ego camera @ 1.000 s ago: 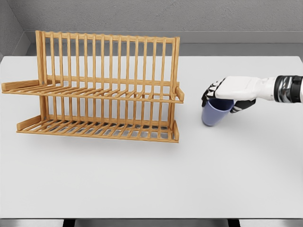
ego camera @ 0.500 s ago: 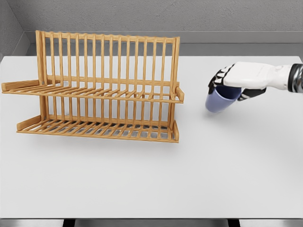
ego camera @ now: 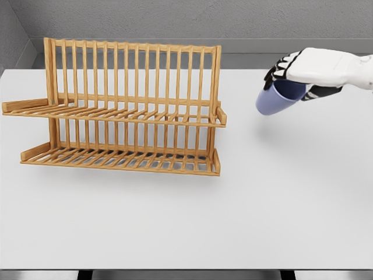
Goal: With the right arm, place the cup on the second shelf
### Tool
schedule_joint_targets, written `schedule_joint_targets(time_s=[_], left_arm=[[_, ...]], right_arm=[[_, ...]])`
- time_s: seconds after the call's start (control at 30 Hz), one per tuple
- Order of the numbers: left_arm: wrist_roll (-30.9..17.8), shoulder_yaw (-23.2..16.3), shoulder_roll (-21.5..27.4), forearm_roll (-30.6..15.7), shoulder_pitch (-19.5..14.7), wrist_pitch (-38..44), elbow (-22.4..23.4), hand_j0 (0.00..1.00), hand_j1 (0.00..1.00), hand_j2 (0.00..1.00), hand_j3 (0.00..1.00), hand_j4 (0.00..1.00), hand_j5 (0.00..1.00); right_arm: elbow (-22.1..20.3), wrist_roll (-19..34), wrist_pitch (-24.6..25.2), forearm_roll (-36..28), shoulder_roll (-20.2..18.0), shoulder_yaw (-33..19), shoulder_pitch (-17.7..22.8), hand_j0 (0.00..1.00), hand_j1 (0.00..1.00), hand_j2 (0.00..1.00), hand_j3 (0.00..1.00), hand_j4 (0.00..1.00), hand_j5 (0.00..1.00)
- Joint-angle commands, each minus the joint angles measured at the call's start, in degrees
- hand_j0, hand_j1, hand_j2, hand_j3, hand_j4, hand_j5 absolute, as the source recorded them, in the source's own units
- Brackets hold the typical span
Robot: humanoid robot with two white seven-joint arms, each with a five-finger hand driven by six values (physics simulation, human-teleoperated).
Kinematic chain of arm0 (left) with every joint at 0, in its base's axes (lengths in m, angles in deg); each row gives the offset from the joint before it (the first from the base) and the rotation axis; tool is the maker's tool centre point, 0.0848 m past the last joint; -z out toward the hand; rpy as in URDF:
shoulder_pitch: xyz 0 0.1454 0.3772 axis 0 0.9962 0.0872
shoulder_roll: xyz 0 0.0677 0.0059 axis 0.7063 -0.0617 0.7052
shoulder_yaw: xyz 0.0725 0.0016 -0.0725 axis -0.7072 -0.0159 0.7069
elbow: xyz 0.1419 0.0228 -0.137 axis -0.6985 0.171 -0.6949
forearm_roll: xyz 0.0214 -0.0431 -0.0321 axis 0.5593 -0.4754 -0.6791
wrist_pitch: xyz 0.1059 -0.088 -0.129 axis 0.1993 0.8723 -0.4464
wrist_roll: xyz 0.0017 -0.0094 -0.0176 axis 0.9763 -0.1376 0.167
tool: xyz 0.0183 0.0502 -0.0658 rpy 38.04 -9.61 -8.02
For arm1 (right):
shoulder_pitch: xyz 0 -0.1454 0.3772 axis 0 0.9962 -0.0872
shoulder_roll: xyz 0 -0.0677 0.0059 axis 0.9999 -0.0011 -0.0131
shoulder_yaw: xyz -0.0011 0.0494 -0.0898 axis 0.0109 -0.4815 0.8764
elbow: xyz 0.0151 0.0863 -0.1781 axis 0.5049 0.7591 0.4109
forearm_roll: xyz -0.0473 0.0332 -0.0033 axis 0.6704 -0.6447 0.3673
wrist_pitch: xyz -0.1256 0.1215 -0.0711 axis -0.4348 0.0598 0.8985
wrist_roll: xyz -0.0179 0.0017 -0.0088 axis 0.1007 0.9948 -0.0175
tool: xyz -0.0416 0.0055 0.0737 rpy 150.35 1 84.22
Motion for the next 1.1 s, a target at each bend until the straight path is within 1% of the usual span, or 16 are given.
schedule_joint_targets(time_s=[0.0, 0.07, 0.2, 0.27, 0.37, 0.5, 0.73, 0.93, 1.07], left_arm=[[-0.01, 0.0, 0.0, -0.01, 0.0, 0.0, 0.08, 1.0, 1.0, 1.0, 1.0, 1.0, 1.0], [-0.01, 0.0, 0.0, -0.01, 0.0, 0.0, 0.08, 1.0, 1.0, 1.0, 1.0, 1.0, 1.0], [-0.01, 0.0, 0.0, -0.01, 0.0, 0.0, 0.08, 1.0, 1.0, 1.0, 1.0, 1.0, 1.0], [-0.01, 0.0, 0.0, -0.01, 0.0, 0.0, -0.01, 1.0, 1.0, 1.0, 1.0, 1.0, 1.0], [-0.01, 0.0, 0.0, -0.01, 0.0, 0.0, -0.01, 1.0, 1.0, 1.0, 1.0, 1.0, 1.0], [-0.01, 0.0, 0.0, -0.01, 0.0, 0.0, -0.01, 1.0, 1.0, 1.0, 1.0, 1.0, 1.0], [-0.01, 0.0, 0.0, -0.01, 0.0, 0.0, -0.01, 1.0, 1.0, 1.0, 1.0, 1.0, 1.0], [-0.01, 0.0, 0.0, -0.01, 0.0, 0.0, 0.08, 1.0, 1.0, 1.0, 1.0, 1.0, 1.0], [-0.01, 0.0, 0.0, -0.01, 0.0, 0.0, -0.01, 1.0, 1.0, 1.0, 1.0, 1.0, 1.0]], right_arm=[[-0.61, -0.02, 0.12, -0.31, -0.1, -1.16, -0.09, 0.68, 0.68, 0.68, 0.68, 0.68, 0.68], [-2.11, -0.02, 0.21, -0.4, -0.45, -2.04, -0.09, 0.68, 0.68, 0.68, 0.68, 0.68, 0.68], [-2.37, -0.02, 0.21, -0.4, -0.45, -2.57, -0.26, 0.68, 0.68, 0.68, 0.68, 0.68, 0.68], [-3.52, -0.02, 0.21, -0.4, -0.45, -2.57, -0.35, 0.68, 0.68, 0.68, 0.68, 0.68, 0.68], [-3.69, -0.02, 0.3, -0.4, -0.45, -3.01, -1.14, 0.68, 0.68, 0.68, 0.68, 0.68, 0.68], [-4.75, -0.02, 0.21, -0.4, -0.8, -4.15, -1.14, 0.69, 0.69, 0.69, 0.69, 0.69, 0.69], [-9.75, -0.02, 0.21, -0.48, -0.63, -4.06, -1.49, 0.68, 0.68, 0.68, 0.68, 0.68, 0.68], [-9.84, -0.02, -0.23, -0.48, 0.51, -3.27, -1.76, 0.68, 0.68, 0.68, 0.68, 0.68, 0.68], [-9.84, -0.02, -0.32, -0.57, 0.6, -3.18, -1.76, 0.69, 0.69, 0.69, 0.69, 0.69, 0.69]])
